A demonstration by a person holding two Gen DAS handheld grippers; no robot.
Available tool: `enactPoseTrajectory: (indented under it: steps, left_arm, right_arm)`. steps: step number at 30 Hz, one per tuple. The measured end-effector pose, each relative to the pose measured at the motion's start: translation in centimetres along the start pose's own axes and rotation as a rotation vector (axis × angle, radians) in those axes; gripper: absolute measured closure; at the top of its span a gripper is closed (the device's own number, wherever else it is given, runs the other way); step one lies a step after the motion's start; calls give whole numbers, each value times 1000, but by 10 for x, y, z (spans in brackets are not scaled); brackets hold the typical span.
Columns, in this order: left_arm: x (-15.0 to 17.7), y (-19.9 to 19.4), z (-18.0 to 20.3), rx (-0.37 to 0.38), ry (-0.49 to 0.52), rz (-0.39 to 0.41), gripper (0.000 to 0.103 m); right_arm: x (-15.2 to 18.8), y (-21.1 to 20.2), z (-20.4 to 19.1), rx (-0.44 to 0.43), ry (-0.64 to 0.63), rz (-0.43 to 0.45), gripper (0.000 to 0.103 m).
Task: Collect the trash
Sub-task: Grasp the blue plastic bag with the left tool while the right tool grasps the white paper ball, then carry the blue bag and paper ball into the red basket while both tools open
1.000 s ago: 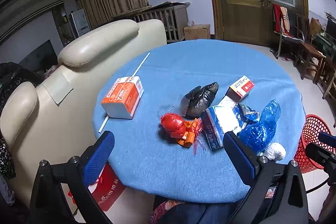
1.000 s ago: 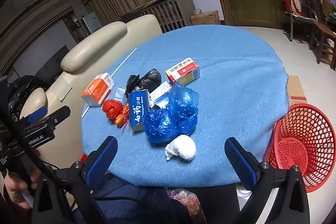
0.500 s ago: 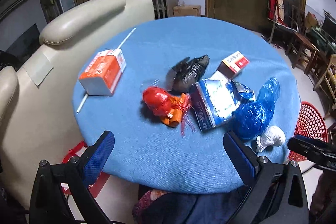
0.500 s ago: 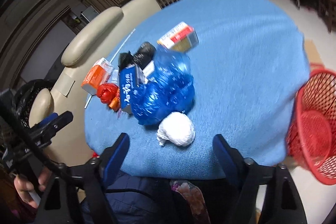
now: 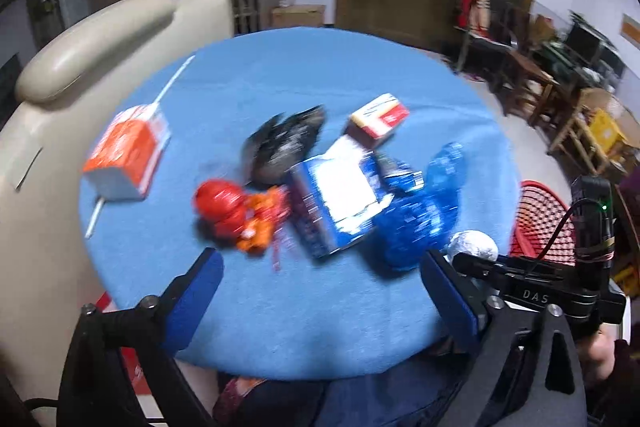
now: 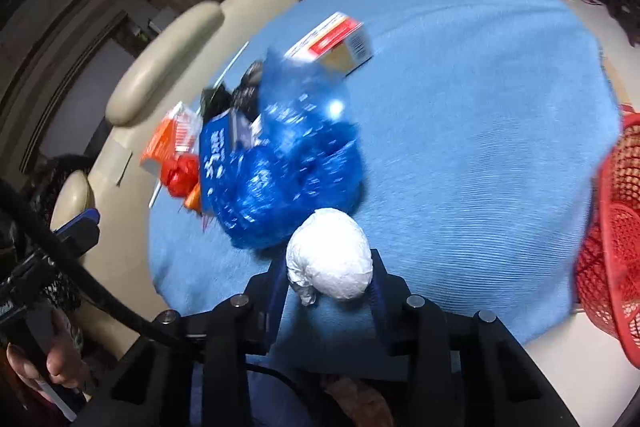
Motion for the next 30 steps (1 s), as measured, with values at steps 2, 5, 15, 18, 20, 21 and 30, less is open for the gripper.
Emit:
enactPoseTrajectory:
  steps: [2,5,15,18,20,21,30]
  left_arm:
    - [-9,6,18,37,55,17,6]
    - [-16,27,45,72,145,-3,6]
    - [-12,100,94,120,264,-169,43]
    - [-16,97,96,114,272,-159,48]
    - [-20,92,97,127,255,-154,51]
    - [-21,91,100,130,253,-149,53]
    - [-37,63,167,242,322,-92,55]
  right_arm:
    - [-1,-10,11,5,24,17,63]
    - [-2,-31,29,24,67,49,63]
    - [7,-91,87,76,177,195,63]
    - [10,-106,105,91,208,231,63]
    - [12,-115,117,97,231,255,63]
    - [14,-121,124,103,240,268,63]
    - [39,-164,183,177,359,357,63]
Point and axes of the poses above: each gripper's, at about its wrist camera, not at the fingertips, and y roughly the way its jaws point, z to its right, x to its underside, the point moved 3 cm from there along y, roughly the way its jaws point, and after that the axes turned 1 degree about -x, right-handed, at the moved point
